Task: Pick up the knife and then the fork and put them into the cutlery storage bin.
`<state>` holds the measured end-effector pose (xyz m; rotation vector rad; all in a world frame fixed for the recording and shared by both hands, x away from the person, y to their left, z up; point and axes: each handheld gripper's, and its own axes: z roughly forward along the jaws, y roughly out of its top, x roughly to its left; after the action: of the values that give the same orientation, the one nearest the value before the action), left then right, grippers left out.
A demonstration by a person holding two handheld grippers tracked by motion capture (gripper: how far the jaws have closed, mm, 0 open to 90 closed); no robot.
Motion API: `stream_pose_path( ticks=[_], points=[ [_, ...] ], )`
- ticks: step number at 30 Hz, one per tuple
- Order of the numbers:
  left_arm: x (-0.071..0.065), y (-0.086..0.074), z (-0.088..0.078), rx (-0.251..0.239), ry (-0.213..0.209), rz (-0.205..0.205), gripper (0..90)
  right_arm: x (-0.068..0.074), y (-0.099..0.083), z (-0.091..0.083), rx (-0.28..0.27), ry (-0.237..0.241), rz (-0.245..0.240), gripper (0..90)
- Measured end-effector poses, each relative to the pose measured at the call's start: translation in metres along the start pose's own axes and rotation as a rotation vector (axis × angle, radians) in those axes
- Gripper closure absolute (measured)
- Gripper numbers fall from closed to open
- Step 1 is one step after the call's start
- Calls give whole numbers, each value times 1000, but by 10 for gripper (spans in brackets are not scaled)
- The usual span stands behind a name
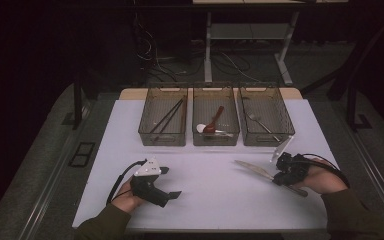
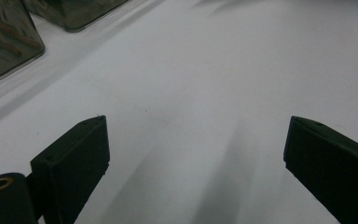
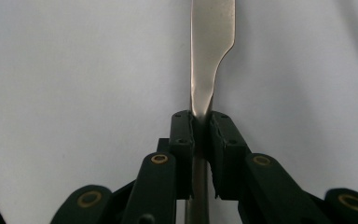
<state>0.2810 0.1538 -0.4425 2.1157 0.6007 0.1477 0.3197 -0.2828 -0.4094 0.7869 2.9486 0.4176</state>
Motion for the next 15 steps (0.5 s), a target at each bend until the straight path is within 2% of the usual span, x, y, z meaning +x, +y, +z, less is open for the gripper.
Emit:
stream_pose_path(
  ticks=[6,15],
  points=[
    [0,0,0,-1,0,-1,58,-7,-6,-9,-126,-7,102,798],
    [0,0,0,0,-2,1,58,-19,-20,-19,-320,-33,218,798]
  ],
)
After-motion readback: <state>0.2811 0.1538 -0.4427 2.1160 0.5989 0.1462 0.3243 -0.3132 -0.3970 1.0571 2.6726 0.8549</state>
